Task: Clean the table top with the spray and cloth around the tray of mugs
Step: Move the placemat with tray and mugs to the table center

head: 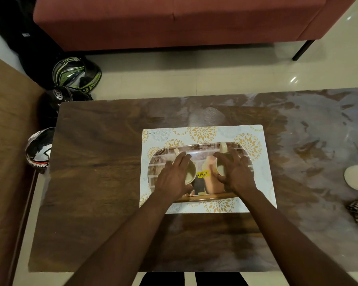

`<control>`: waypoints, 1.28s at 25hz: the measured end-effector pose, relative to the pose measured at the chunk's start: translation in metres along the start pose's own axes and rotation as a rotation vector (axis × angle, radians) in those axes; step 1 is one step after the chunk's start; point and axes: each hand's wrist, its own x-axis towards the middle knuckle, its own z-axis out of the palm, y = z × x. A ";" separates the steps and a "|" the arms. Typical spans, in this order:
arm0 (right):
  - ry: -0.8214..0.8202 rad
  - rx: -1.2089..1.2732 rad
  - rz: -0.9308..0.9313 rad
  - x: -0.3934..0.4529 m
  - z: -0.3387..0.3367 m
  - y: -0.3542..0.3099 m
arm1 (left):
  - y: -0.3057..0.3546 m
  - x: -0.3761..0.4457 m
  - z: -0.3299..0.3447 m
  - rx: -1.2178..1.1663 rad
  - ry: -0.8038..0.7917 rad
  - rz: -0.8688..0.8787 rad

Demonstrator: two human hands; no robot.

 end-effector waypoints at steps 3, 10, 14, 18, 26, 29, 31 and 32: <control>0.012 -0.013 0.018 0.000 -0.001 -0.004 | -0.004 0.006 -0.009 0.156 -0.022 0.056; 0.229 -0.162 -0.013 -0.008 0.008 -0.007 | 0.005 0.002 0.015 -0.015 0.262 -0.062; 0.276 -0.167 -0.062 -0.004 0.019 -0.013 | 0.004 0.013 0.029 -0.028 0.226 -0.177; 0.232 -0.143 -0.030 -0.003 0.027 -0.016 | 0.003 0.011 0.038 -0.077 0.296 -0.203; 0.220 -0.168 -0.027 -0.004 0.030 -0.011 | 0.006 0.015 0.042 0.019 0.336 -0.212; 0.221 -0.179 -0.022 -0.003 0.028 -0.008 | 0.006 0.017 0.043 0.015 0.341 -0.186; 0.227 -0.181 -0.036 -0.003 0.029 -0.006 | 0.004 0.016 0.045 0.017 0.351 -0.166; 0.225 -0.173 -0.042 -0.003 0.030 -0.006 | 0.002 0.015 0.046 0.011 0.352 -0.162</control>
